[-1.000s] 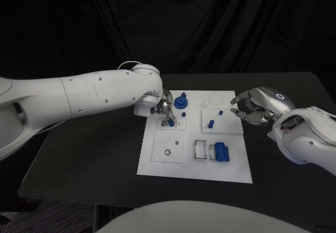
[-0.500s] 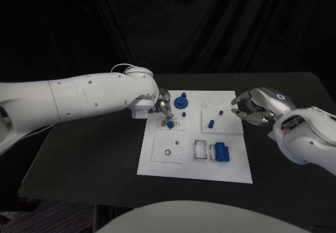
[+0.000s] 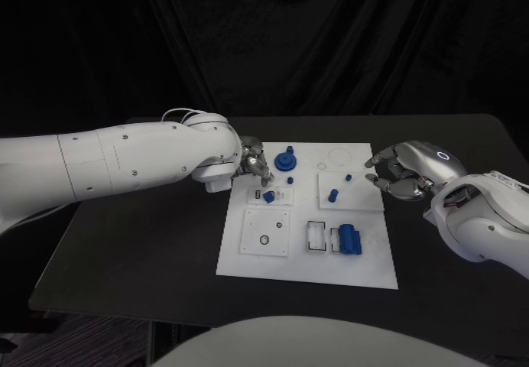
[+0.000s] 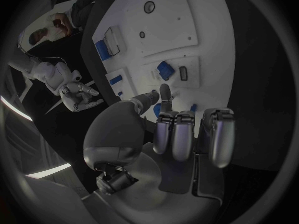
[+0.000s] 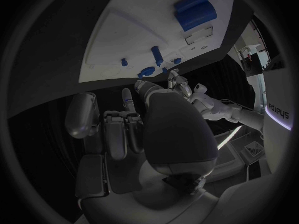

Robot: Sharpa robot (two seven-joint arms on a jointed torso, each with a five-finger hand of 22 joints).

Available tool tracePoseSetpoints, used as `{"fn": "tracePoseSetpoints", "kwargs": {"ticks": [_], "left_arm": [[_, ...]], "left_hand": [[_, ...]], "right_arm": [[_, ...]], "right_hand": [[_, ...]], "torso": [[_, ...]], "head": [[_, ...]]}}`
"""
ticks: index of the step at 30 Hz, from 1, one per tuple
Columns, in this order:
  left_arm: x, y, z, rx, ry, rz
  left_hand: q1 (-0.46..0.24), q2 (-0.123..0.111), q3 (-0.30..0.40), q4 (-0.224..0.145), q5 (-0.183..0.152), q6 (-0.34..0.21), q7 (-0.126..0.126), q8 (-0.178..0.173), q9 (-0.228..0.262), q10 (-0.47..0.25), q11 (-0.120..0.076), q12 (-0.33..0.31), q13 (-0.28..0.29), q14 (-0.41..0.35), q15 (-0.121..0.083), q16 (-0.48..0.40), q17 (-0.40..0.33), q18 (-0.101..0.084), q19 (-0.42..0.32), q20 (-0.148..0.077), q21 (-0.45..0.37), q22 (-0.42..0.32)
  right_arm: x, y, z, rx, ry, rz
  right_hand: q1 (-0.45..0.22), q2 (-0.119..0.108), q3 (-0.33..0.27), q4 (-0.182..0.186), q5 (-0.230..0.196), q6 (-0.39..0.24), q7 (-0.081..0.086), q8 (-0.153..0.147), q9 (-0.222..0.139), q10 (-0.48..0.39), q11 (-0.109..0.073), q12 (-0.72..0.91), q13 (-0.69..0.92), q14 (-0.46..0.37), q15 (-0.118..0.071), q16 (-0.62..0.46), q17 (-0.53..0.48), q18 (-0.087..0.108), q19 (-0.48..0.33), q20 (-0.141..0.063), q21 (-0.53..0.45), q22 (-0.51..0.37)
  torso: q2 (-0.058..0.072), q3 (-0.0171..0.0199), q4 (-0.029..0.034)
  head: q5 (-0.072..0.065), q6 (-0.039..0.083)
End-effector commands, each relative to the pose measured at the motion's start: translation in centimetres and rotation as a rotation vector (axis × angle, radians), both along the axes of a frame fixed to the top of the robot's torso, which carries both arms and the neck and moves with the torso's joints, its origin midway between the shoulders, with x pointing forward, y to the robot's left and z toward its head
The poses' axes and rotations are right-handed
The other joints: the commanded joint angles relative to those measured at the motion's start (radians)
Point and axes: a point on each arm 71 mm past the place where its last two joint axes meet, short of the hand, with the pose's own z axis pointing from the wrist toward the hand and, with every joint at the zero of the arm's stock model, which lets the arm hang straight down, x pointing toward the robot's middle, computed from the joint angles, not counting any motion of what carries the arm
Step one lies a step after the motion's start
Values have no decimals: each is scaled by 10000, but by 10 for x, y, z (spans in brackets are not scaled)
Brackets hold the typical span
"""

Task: Assemble the parts on the task board

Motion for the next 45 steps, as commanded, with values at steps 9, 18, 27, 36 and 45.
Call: {"fn": "tracePoseSetpoints", "kwargs": {"ticks": [9, 18, 27, 36, 45], "left_arm": [[-10, 15, 7, -1612, -1021, -536], [-18, 36, 9, -2460, -1551, -809], [-25, 51, 10, -2770, -1873, -632], [-30, 60, 9, -3066, -2155, -591], [-34, 64, 6, -3144, -2116, -609]], "left_hand": [[46, -67, -1357, 470, 1047, -1327, 342, 169, 451, 1072, 241, 27, 2617, 1057, 190, 27, 2634, 167, 260, 111, -306, 2192], [903, 143, -2080, 603, 1152, -2075, 615, 98, 151, 1072, 487, 27, 2617, 1057, 430, 27, 2634, 97, 461, 337, -93, 2312], [1144, 236, -2492, 804, 1360, -2080, 586, 490, 216, 1072, 472, 27, 2617, 1057, 434, 27, 2634, 89, 490, 369, -56, 2331], [1126, 338, -3471, 1769, -215, -2035, 508, 1128, 163, 1072, 413, 27, 2617, 1057, 386, 27, 2634, 87, 500, 329, -39, 2336], [1328, 439, -3661, 2002, -90, -1994, 464, 1300, 86, 1072, 385, 27, 2617, 1057, 364, 27, 2634, 113, 431, 313, -122, 2299]], "right_arm": [[-8, 19, 5, 744, -689, 425], [-14, 64, -5, 966, -836, 1178], [-14, 104, -17, 338, -1098, 1587], [-8, 137, -29, -466, -1075, 1627], [-7, 169, -36, -930, -1157, 1787]], "right_hand": [[-747, -151, -308, 121, -494, 651, 7, 192, 50, 1060, 120, 171, 2631, 1077, 86, 140, 2634, -116, 301, 33, 675, 1640], [-1318, -311, -737, 111, -914, 853, -114, 261, 219, 1060, 16, 171, 2631, 1077, -1, 140, 2634, -240, 609, -40, 1325, 1821], [-1718, -442, -1098, 121, -994, 998, -203, 354, 458, 1060, -62, 171, 2631, 1077, -67, 140, 2634, -278, 701, -106, 1540, 1870], [-2208, -414, -1683, 139, -1196, 1090, -280, 428, 741, 1060, -129, 171, 2631, 1077, -124, 140, 2634, -284, 708, -160, 1596, 1877], [-2551, -438, -1987, 155, -1498, 1193, -337, 479, 968, 1060, -179, 171, 2631, 1077, -165, 140, 2634, -336, 796, -198, 1858, 1947]], "torso": [[-2, -3, -34], [-3, -8, -20], [-14, -23, 11], [67, -78, 114], [166, -189, 205]], "head": [[-11, 2], [-62, 2], [-169, 2], [-388, 2], [-557, 2]]}}
